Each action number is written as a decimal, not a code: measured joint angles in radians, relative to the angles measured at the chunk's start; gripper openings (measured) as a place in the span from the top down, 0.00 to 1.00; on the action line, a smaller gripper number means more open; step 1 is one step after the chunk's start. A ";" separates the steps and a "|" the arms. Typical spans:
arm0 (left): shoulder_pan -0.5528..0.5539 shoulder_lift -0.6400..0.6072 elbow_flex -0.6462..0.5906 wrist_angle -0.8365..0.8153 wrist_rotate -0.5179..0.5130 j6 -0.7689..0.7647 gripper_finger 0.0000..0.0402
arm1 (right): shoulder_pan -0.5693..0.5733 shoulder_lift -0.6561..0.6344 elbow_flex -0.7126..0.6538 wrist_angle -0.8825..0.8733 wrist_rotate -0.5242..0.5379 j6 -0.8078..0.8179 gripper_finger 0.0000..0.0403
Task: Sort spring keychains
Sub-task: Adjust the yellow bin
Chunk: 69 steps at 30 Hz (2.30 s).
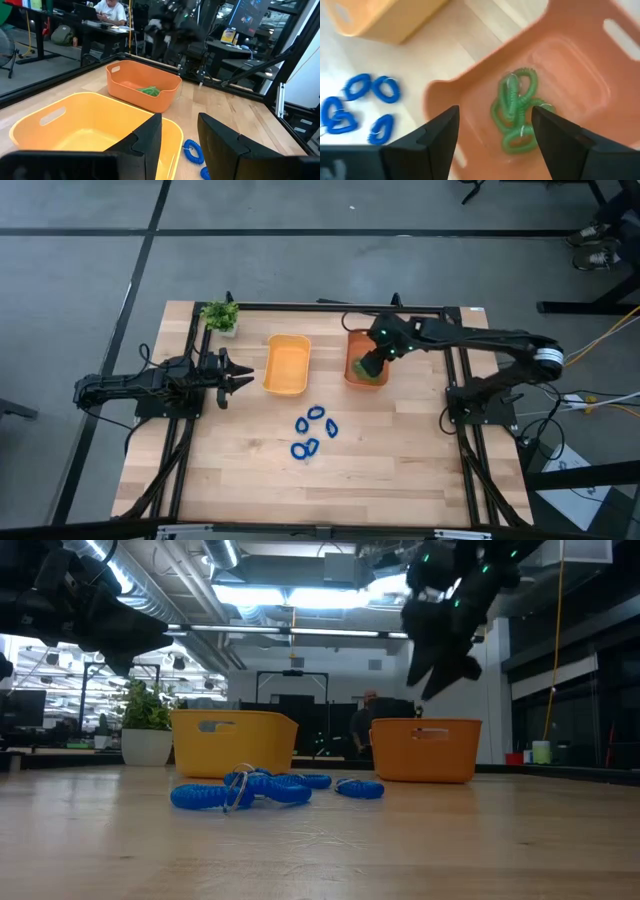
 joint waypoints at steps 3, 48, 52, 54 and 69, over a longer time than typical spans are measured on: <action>0.000 0.000 0.000 0.000 0.000 0.000 0.69 | 0.060 -0.058 0.000 0.002 0.039 0.017 0.44; 0.000 0.000 0.000 0.000 0.000 0.000 0.69 | 0.909 -0.869 -0.599 0.648 0.232 -0.424 0.99; 0.000 0.000 0.000 0.000 0.000 0.000 0.69 | 0.908 -0.972 -0.715 0.760 0.171 -0.483 0.99; 0.000 0.000 0.000 0.000 0.000 0.000 0.69 | 0.908 -1.015 -0.743 0.769 0.133 -0.504 0.99; 0.000 0.000 0.000 0.000 0.000 0.000 0.69 | 0.853 -1.068 -0.910 0.994 0.025 -0.596 0.99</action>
